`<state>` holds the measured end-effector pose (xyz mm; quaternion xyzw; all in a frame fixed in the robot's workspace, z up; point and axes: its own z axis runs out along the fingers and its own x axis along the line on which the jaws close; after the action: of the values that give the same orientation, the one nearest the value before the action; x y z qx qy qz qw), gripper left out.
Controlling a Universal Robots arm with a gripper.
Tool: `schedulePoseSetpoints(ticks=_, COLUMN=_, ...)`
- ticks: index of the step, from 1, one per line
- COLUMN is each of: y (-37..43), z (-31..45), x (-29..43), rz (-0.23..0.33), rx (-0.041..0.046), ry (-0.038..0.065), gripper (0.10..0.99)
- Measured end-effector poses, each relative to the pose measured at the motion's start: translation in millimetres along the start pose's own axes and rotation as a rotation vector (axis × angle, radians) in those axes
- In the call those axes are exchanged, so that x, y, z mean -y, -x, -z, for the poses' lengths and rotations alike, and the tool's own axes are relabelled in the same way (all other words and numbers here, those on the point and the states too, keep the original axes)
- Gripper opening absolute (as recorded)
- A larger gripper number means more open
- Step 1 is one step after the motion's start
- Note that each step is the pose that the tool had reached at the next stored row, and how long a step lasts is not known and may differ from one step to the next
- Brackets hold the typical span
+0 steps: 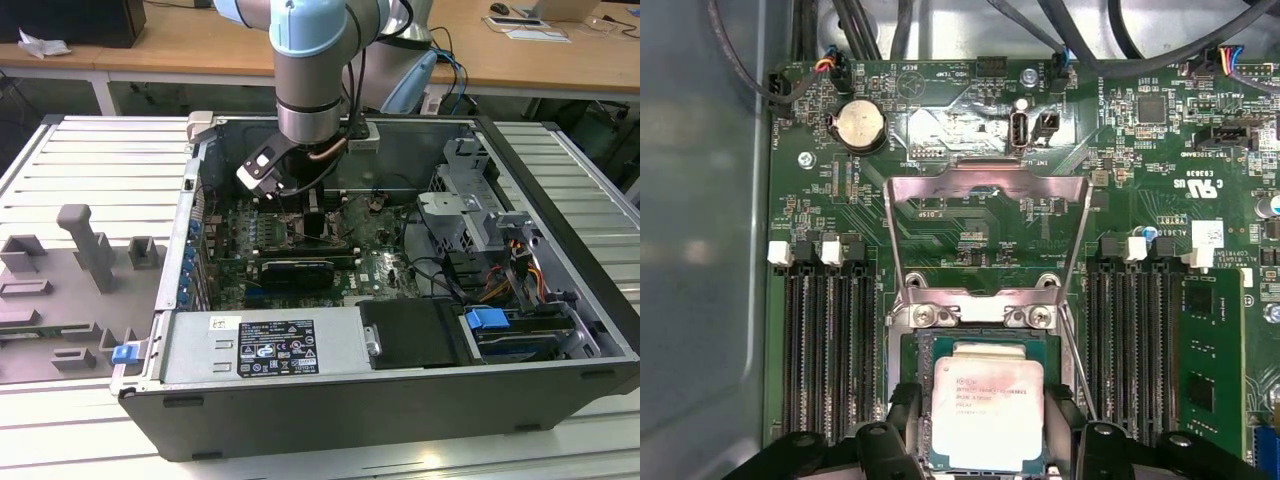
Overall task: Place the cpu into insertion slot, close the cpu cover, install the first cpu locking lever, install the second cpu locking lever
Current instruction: 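Place the cpu into insertion slot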
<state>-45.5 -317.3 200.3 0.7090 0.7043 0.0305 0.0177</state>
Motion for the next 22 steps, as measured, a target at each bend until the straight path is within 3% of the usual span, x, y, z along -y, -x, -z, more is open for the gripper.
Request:
schedulePoseSetpoints(ticks=6, y=-1.1, z=-0.2, x=-0.3, rz=0.000, rx=-0.0001, ry=0.000, gripper=0.612)
schedulePoseSetpoints(ticks=16, y=-1.3, z=10.6, x=-1.1, rz=0.000, rx=0.0014, ry=0.000, gripper=0.612)
schedulePoseSetpoints(ticks=18, y=-1.3, z=13.0, x=-1.3, rz=0.000, rx=0.0012, ry=0.000, gripper=0.533)
schedulePoseSetpoints(ticks=19, y=-1.1, z=13.2, x=-1.2, rz=0.000, rx=0.0013, ry=0.000, gripper=0.408)
schedulePoseSetpoints(ticks=21, y=-0.8, z=13.5, x=-1.3, rz=0.000, rx=0.0014, ry=0.000, gripper=0.286)
schedulePoseSetpoints(ticks=22, y=-0.8, z=13.5, x=-1.3, rz=0.000, rx=0.0013, ry=0.000, gripper=0.286)
